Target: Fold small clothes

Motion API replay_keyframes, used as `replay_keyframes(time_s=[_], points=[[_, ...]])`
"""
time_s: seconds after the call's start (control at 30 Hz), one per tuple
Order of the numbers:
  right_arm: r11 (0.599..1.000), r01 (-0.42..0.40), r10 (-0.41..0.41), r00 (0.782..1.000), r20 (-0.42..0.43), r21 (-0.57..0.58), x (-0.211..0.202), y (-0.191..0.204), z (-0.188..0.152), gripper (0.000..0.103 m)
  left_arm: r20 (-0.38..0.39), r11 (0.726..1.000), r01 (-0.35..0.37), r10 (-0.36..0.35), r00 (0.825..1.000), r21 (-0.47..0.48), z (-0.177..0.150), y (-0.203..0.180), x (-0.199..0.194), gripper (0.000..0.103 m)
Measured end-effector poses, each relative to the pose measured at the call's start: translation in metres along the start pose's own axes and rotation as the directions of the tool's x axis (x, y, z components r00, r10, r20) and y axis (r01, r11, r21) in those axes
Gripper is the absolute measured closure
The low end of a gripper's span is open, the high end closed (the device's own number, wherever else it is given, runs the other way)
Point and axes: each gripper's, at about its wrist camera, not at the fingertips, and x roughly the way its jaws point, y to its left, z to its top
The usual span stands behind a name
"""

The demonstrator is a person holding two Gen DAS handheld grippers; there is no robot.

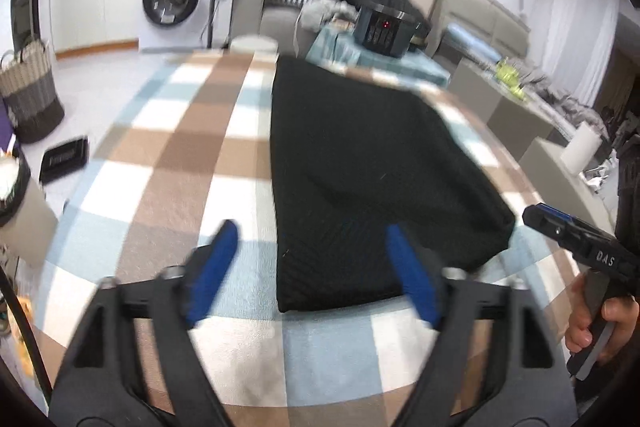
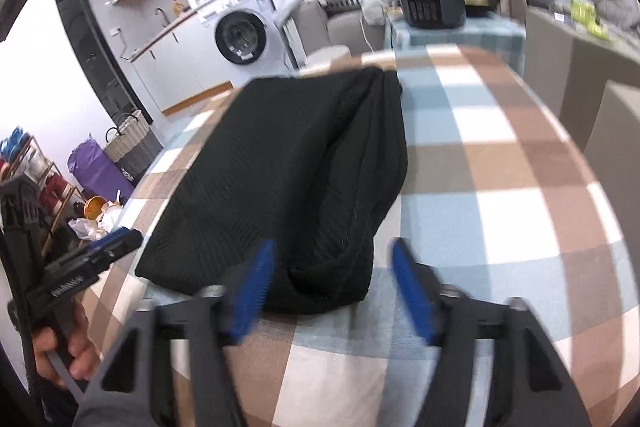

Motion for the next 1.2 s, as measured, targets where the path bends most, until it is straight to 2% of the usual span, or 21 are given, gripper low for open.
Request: replay_keyframes(time_s=[0.03,0.1,0.13,0.17,0.27,0.4,0.5,0.63,0.7,0.93,1.2], points=[[1.000,-0.002,0.003,1.000,0.026,-0.017,-0.007,0.002,-0.001,0.013,0.028,1.000,0.005,-0.006,1.000,0.017,0.000,-0.003,-0.008,0.017],[0.998,-0.008,0.012,0.997,0.072,-0.056,-0.019,0.006,-0.002,0.008,0.060,0.999,0.009,-0.011,0.998,0.039,-0.001,-0.006,-0.018,0.012],[0.996,-0.007,0.014,0.996,0.091,-0.084,-0.025,0.010,-0.003,0.001,0.075,0.999,0.011,-0.014,0.997,0.047,-0.002,-0.008,-0.023,0.006],[0.995,-0.005,0.015,0.995,0.096,-0.104,-0.029,0.014,-0.004,0.000,0.094,0.998,0.022,-0.027,0.995,0.056,-0.003,-0.009,-0.028,0.002],[0.987,-0.028,0.050,0.990,0.135,-0.160,-0.039,0.022,-0.010,0.000,0.134,0.996,0.044,-0.054,0.989,0.075,-0.010,-0.012,-0.035,0.001],[0.973,-0.045,0.085,0.982,0.168,-0.227,-0.046,0.032,-0.021,0.000,0.167,0.996,0.022,-0.036,0.985,0.085,-0.019,-0.014,-0.036,0.001],[0.967,-0.033,0.088,0.974,0.210,-0.254,-0.049,0.035,-0.028,0.000,0.185,0.995,0.031,-0.048,0.982,0.092,-0.027,-0.015,-0.034,0.001],[0.964,-0.032,0.103,0.960,0.260,-0.263,-0.055,0.036,-0.033,0.000,0.206,0.993,-0.017,-0.007,0.979,0.114,-0.032,-0.015,-0.034,0.001],[0.964,-0.033,0.109,0.955,0.276,-0.265,-0.056,0.037,-0.034,0.000,0.213,0.994,0.002,-0.025,0.977,0.108,-0.033,-0.013,-0.034,0.001],[0.959,-0.055,0.129,0.958,0.255,-0.279,-0.046,0.036,-0.040,0.000,0.211,0.995,-0.003,-0.018,0.977,0.099,-0.033,-0.010,-0.029,0.001],[0.961,-0.046,0.125,0.952,0.279,-0.272,-0.046,0.033,-0.044,0.000,0.210,0.995,-0.009,-0.012,0.978,0.101,-0.033,-0.011,-0.029,0.001]])
